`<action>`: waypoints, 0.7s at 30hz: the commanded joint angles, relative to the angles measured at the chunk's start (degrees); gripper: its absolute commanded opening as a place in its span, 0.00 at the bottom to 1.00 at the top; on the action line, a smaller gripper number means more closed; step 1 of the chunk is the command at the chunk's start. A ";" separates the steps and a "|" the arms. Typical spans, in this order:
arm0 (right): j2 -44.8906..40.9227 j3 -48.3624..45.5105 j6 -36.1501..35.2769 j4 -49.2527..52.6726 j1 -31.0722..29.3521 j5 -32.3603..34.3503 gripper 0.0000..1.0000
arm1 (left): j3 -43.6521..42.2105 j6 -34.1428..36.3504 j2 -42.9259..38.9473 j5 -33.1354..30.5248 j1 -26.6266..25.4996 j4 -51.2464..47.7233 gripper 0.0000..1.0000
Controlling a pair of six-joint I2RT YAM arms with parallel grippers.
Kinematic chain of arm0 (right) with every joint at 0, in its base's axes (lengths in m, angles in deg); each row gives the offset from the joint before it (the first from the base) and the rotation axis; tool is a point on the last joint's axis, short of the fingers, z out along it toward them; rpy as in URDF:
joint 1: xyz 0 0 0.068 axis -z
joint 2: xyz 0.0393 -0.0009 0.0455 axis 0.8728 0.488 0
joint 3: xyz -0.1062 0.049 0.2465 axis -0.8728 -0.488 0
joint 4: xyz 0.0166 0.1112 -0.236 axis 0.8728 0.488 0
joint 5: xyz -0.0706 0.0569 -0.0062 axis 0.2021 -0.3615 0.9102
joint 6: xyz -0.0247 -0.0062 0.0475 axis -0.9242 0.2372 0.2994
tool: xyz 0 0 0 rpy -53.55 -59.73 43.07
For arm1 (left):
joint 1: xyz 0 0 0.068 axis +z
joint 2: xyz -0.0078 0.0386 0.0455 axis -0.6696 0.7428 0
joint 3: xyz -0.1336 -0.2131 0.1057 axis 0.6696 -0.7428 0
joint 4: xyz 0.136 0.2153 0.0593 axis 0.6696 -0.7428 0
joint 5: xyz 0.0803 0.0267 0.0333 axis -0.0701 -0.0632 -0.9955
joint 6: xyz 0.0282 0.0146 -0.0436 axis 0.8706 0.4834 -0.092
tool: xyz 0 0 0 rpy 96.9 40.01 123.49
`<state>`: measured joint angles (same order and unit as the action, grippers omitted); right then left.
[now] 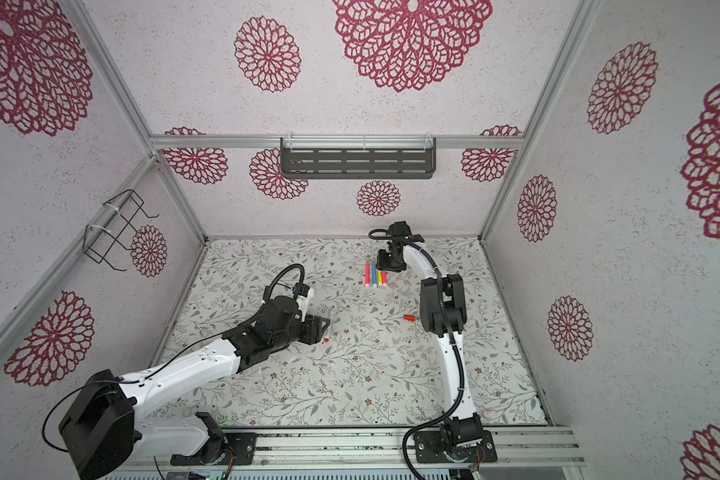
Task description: Insert the pens into the pen caps
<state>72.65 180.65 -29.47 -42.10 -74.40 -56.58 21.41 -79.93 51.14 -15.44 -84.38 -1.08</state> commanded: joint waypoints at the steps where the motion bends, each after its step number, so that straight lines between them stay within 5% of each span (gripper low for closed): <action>1: -5.38 -1.54 -0.06 -1.52 0.33 -0.57 0.44 | -0.81 0.28 -1.26 -1.02 -0.31 -0.08 0.62; 12: -9.86 -8.31 0.66 -6.65 0.31 -3.75 0.46 | -2.25 -0.12 -3.50 -3.05 -0.20 -0.78 0.62; 21: -32.21 -32.90 4.62 -30.29 -0.18 -15.03 0.54 | -1.36 -0.40 -2.39 -4.15 -0.02 -4.81 0.62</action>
<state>49.37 151.08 -27.20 -61.11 -74.31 -65.76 19.47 -80.01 48.32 -18.30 -84.36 -3.66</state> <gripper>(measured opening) 0.539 0.619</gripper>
